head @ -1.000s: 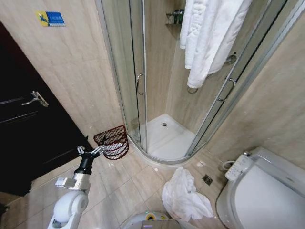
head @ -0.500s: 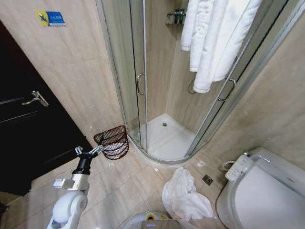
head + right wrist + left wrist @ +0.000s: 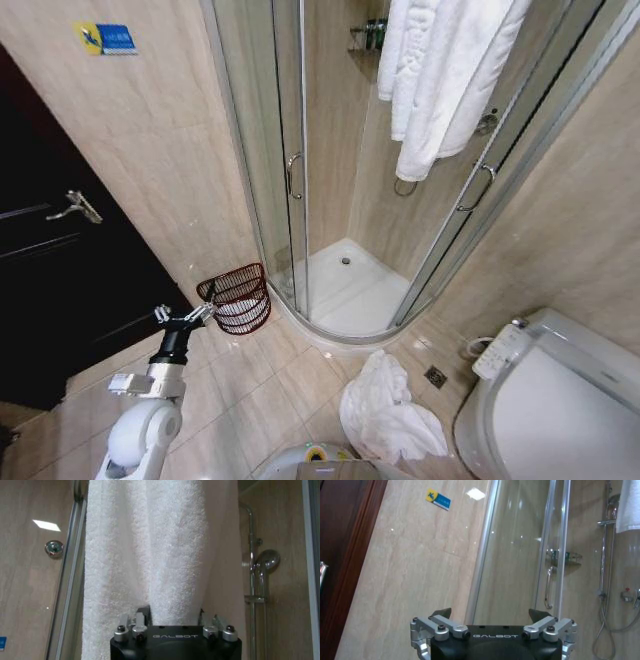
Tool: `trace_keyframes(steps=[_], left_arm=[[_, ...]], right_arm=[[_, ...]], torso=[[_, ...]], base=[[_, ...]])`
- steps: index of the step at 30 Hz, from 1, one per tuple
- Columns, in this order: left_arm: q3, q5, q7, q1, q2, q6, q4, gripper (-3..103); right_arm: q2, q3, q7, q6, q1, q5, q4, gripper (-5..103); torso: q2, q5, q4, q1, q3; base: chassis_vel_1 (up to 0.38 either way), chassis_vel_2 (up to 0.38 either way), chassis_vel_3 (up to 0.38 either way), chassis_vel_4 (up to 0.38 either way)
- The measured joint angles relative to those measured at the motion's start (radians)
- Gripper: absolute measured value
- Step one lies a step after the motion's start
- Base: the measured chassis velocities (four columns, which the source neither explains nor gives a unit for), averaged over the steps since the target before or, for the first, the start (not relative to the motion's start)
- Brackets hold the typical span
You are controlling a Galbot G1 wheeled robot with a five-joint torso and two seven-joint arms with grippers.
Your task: Discard the used towel into the hamper.
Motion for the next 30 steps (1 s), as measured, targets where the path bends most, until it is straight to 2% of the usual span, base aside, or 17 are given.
trace_keyframes(steps=[2,6,8,12,13,15,17,19,30], left_arm=[[-0.001,0.0,0.0,0.0,0.001,0.0,-0.001,100],[-0.005,-0.002,0.0,0.003,0.003,0.001,-0.008,100],[-0.005,-0.002,0.0,0.003,0.003,0.001,-0.008,100],[-0.006,-0.003,0.0,0.003,0.003,0.001,-0.008,100],[-0.006,-0.003,0.0,0.003,0.003,0.001,-0.008,100],[-0.007,-0.004,0.0,0.005,0.003,0.001,-0.011,100],[-0.008,-0.005,0.0,0.006,0.003,0.001,-0.012,100],[-0.012,-0.009,0.0,0.007,0.003,0.001,-0.015,100],[-0.016,-0.013,0.001,0.007,0.004,0.003,-0.015,100]], right_arm=[[0.0,0.0,-0.001,0.0,0.0,-0.001,0.001,51],[0.008,-0.003,-0.02,-0.004,0.005,-0.006,0.006,35],[0.011,-0.003,-0.029,-0.01,0.007,-0.006,0.007,35],[0.024,-0.009,-0.05,-0.022,0.02,-0.004,0.023,19],[0.024,-0.009,-0.05,-0.022,0.02,-0.004,0.023,19],[0.031,-0.013,-0.05,-0.025,0.027,-0.004,0.042,12],[0.032,-0.014,-0.05,-0.025,0.029,-0.004,0.048,12],[0.037,-0.014,-0.048,-0.027,0.032,-0.006,0.064,7],[0.04,-0.005,-0.022,-0.014,0.046,-0.048,0.068,7]], torso=[[0.0,0.0,0.0,0.0,0.0],[0.0,0.0001,0.0,0.0,0.0],[0.0,0.0001,0.0,0.0,0.0],[0.0,0.0001,-0.0001,0.0,0.0],[0.0,0.0001,-0.0001,0.0,0.0],[0.0,0.0001,0.0,0.0,0.0],[0.0,0.0,0.0,0.0,0.0],[0.0,0.0,0.0,0.0,0.0],[0.0,0.0004,0.0002,0.0,0.0]], base=[[0.0,0.0,0.0,0.0],[0.0,0.0,0.0,0.0],[0.0,0.0,0.0,0.0],[0.0,0.0,0.0,0.0],[0.0,0.0,0.0,0.0],[0.0,0.0,0.0,0.0],[0.0,0.0,0.0,0.0],[0.0,0.0,0.0,0.0],[0.0,0.0,0.0,0.0]])
